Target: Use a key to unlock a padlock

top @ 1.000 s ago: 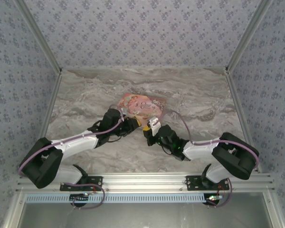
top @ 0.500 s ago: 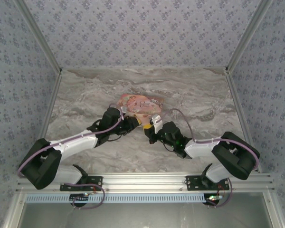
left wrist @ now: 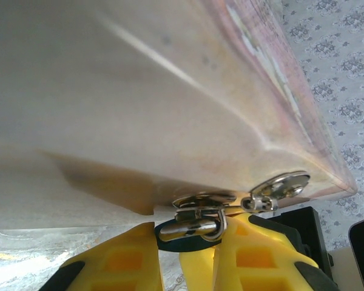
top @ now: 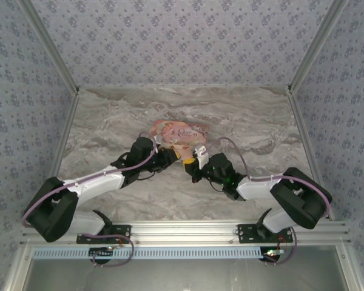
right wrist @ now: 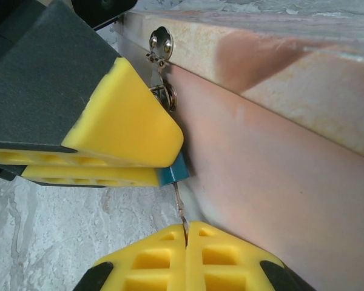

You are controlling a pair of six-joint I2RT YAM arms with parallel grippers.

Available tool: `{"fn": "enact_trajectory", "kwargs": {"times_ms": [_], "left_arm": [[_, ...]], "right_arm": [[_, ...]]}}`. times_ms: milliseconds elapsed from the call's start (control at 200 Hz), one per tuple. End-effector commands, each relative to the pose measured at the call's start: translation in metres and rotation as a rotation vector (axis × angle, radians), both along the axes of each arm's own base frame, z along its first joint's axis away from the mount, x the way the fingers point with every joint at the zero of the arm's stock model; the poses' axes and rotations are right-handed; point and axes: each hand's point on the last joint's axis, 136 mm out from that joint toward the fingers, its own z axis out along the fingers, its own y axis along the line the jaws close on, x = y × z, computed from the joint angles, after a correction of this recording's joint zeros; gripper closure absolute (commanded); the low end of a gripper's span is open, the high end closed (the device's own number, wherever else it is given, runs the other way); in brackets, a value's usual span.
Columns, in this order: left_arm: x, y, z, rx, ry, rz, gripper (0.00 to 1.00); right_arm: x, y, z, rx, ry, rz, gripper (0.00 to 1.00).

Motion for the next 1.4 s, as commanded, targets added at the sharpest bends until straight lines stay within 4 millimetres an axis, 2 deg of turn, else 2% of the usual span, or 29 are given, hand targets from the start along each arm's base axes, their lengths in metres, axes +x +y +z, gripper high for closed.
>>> {"fn": "enact_trajectory", "kwargs": {"times_ms": [0, 560, 755, 1394], "left_arm": [[-0.016, -0.021, 0.038, -0.115, -0.035, -0.123, 0.85], [-0.016, -0.021, 0.034, -0.107, -0.033, -0.121, 0.85], [-0.015, -0.021, 0.033, -0.106, -0.029, -0.121, 0.85], [-0.015, -0.024, 0.039, -0.121, -0.025, -0.13, 0.85]], "right_arm": [[0.01, 0.014, 0.029, 0.088, -0.052, 0.016, 1.0], [0.014, 0.016, 0.033, 0.14, -0.005, 0.047, 1.0], [0.017, 0.02, 0.04, 0.148, -0.023, 0.05, 1.0], [0.034, 0.017, 0.028, -0.056, -0.172, -0.032, 1.0]]}}
